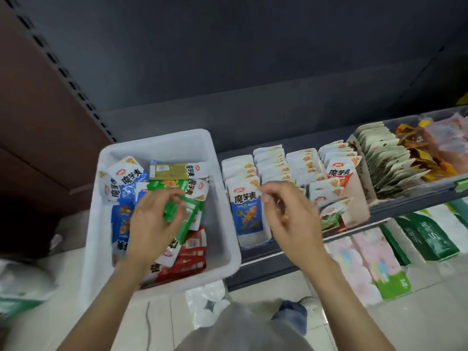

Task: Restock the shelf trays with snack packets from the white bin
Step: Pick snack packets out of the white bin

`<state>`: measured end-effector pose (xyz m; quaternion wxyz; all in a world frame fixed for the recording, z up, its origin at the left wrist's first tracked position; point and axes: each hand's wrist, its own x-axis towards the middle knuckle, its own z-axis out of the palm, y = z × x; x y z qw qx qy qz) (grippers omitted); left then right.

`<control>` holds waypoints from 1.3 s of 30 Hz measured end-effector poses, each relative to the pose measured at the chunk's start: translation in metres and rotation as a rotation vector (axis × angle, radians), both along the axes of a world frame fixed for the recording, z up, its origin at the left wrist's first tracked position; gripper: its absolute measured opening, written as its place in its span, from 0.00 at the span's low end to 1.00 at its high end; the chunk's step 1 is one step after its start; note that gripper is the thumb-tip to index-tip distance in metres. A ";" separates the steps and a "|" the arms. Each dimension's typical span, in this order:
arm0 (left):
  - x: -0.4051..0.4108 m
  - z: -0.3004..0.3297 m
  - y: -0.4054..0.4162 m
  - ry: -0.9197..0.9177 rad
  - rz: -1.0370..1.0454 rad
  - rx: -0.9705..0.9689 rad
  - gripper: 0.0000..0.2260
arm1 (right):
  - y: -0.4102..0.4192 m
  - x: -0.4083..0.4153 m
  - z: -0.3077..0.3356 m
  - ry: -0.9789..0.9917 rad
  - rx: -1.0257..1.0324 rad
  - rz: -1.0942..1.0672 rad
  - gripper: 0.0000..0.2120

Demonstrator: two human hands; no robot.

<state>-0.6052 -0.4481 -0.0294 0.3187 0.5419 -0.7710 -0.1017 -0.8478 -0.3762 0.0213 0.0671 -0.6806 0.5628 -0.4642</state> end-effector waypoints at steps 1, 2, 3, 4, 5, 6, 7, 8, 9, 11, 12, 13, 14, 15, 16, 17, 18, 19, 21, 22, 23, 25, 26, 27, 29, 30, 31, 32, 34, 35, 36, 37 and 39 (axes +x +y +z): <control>0.019 -0.009 -0.004 -0.117 0.029 0.083 0.14 | -0.013 0.019 -0.005 0.051 0.063 0.102 0.10; 0.035 -0.017 -0.008 -0.223 0.046 0.171 0.15 | -0.027 0.039 -0.013 0.124 0.133 0.199 0.10; 0.047 -0.024 -0.010 -0.312 0.050 0.252 0.18 | -0.040 0.058 -0.023 0.223 0.206 0.292 0.11; 0.056 -0.031 -0.010 -0.377 0.043 0.330 0.20 | -0.053 0.077 -0.034 0.351 0.283 0.377 0.13; 0.060 -0.035 -0.010 -0.427 0.028 0.397 0.22 | -0.066 0.095 -0.044 0.501 0.357 0.453 0.18; 0.063 -0.040 -0.010 -0.468 0.005 0.449 0.24 | -0.077 0.110 -0.055 0.658 0.413 0.509 0.23; 0.064 -0.043 -0.010 -0.512 -0.018 0.484 0.26 | -0.087 0.121 -0.064 0.802 0.454 0.536 0.28; 0.064 -0.045 -0.011 -0.550 -0.030 0.502 0.27 | -0.096 0.131 -0.072 0.921 0.482 0.544 0.31; 0.065 -0.047 -0.012 -0.577 -0.031 0.513 0.28 | -0.103 0.137 -0.080 1.004 0.494 0.544 0.32; 0.066 -0.049 -0.015 -0.609 -0.033 0.515 0.29 | -0.111 0.145 -0.093 1.091 0.482 0.546 0.29; 0.066 -0.049 -0.016 -0.604 -0.034 0.526 0.28 | -0.113 0.146 -0.097 1.117 0.457 0.552 0.27; 0.066 -0.047 -0.017 -0.567 -0.029 0.546 0.27 | -0.114 0.145 -0.099 1.149 0.427 0.558 0.24; 0.066 -0.045 -0.017 -0.485 -0.018 0.569 0.26 | -0.113 0.144 -0.099 1.183 0.398 0.565 0.22; 0.066 -0.040 -0.017 -0.356 0.007 0.597 0.24 | -0.112 0.141 -0.095 1.196 0.379 0.575 0.20; 0.066 -0.034 -0.018 -0.189 0.048 0.618 0.22 | -0.110 0.138 -0.090 1.178 0.356 0.577 0.18; 0.066 -0.026 -0.018 0.004 0.101 0.631 0.18 | -0.108 0.135 -0.083 1.121 0.340 0.569 0.17; 0.066 -0.017 -0.019 0.231 0.163 0.644 0.14 | -0.106 0.132 -0.075 1.035 0.337 0.543 0.16; 0.066 -0.007 -0.021 0.485 0.222 0.654 0.12 | -0.104 0.129 -0.067 0.895 0.355 0.501 0.14; 0.065 0.012 -0.024 0.930 0.267 0.683 0.14 | -0.099 0.123 -0.056 0.472 0.480 0.422 0.10; 0.065 0.019 -0.024 1.054 0.234 0.691 0.16 | -0.096 0.120 -0.049 0.230 0.555 0.400 0.09; 0.063 0.025 -0.024 1.097 0.173 0.698 0.17 | -0.092 0.117 -0.043 -0.013 0.618 0.395 0.09; 0.056 0.035 -0.020 1.042 0.033 0.726 0.17 | -0.080 0.108 -0.031 -0.459 0.753 0.411 0.08; 0.050 0.039 -0.017 0.999 -0.030 0.744 0.17 | -0.073 0.103 -0.026 -0.633 0.817 0.428 0.08; 0.043 0.042 -0.014 0.949 -0.082 0.753 0.17 | -0.067 0.097 -0.022 -0.744 0.848 0.439 0.09; 0.024 0.046 -0.009 0.874 -0.156 0.734 0.15 | -0.054 0.085 -0.016 -0.807 0.838 0.437 0.10; 0.013 0.048 -0.008 0.851 -0.168 0.703 0.12 | -0.048 0.078 -0.015 -0.813 0.813 0.416 0.10; 0.001 0.049 -0.007 0.836 -0.183 0.657 0.08 | -0.042 0.070 -0.015 -0.805 0.780 0.383 0.10; -0.011 0.050 -0.006 0.807 -0.201 0.604 0.07 | -0.035 0.061 -0.013 -0.782 0.736 0.341 0.10; -0.037 0.050 -0.004 0.689 -0.279 0.490 0.09 | -0.022 0.040 -0.010 -0.688 0.617 0.246 0.13; -0.051 0.049 -0.002 0.613 -0.334 0.443 0.11 | -0.015 0.028 -0.007 -0.653 0.553 0.200 0.14; -0.066 0.050 0.002 0.546 -0.391 0.405 0.12 | -0.007 0.015 -0.004 -0.639 0.491 0.149 0.16; -0.080 0.050 0.006 0.489 -0.443 0.371 0.12 | 0.002 0.001 0.000 -0.629 0.431 0.091 0.17; -0.111 0.049 0.014 0.418 -0.536 0.306 0.08 | 0.018 -0.027 0.006 -0.634 0.335 -0.010 0.16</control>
